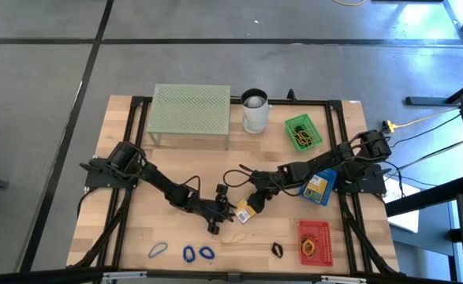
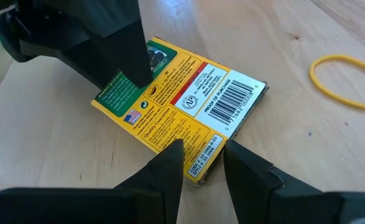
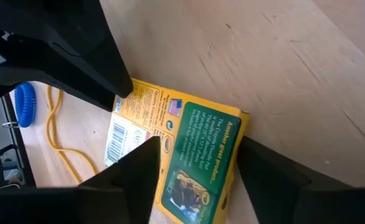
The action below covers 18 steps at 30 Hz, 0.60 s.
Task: Pick & Place Office Desk Supplies
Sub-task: Put the yellow crayon box into the blue bin
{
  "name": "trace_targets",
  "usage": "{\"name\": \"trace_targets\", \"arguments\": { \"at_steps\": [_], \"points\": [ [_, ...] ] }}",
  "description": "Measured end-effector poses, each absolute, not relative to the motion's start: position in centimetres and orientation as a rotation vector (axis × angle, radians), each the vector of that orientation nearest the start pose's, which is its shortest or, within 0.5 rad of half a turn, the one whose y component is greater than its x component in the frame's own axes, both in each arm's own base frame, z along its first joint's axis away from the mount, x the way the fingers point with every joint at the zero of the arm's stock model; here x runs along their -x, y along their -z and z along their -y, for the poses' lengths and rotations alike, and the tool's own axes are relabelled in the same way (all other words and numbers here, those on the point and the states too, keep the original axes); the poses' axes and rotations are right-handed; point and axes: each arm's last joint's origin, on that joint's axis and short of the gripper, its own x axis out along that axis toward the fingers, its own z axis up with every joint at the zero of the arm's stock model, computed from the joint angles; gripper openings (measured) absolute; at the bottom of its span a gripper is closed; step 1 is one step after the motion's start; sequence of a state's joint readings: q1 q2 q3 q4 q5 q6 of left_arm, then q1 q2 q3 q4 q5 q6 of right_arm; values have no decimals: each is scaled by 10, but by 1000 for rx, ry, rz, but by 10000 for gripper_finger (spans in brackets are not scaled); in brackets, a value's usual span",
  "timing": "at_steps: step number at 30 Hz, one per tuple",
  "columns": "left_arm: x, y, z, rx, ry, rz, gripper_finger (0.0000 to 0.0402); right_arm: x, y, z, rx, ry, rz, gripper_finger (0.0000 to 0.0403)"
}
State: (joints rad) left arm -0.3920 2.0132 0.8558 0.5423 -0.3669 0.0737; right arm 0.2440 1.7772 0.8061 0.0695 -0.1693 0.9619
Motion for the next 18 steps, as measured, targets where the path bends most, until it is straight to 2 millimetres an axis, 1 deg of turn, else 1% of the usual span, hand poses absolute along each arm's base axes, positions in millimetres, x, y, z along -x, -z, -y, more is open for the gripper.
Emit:
{"name": "trace_targets", "arguments": {
  "at_steps": [5, 9, 13, 16, 18],
  "points": [
    [-340, -87, 130, -300, 47, -571, 108, -310, -117, -82, -849, 79, -1023, 158],
    [-339, -87, 133, -309, 61, -570, 108, -310, -117, -83, -867, 51, -1044, 130],
    [-337, -87, 138, -377, 69, -567, 108, -310, -117, -82, -891, 18, -1066, 115],
    [-334, -87, 141, -445, 40, -565, 108, -311, -117, -80, -902, 8, -1067, 112],
    [-333, -87, 142, -461, 25, -563, 108, -311, -118, -79, -907, 1, -1068, 112]
  ]
}}
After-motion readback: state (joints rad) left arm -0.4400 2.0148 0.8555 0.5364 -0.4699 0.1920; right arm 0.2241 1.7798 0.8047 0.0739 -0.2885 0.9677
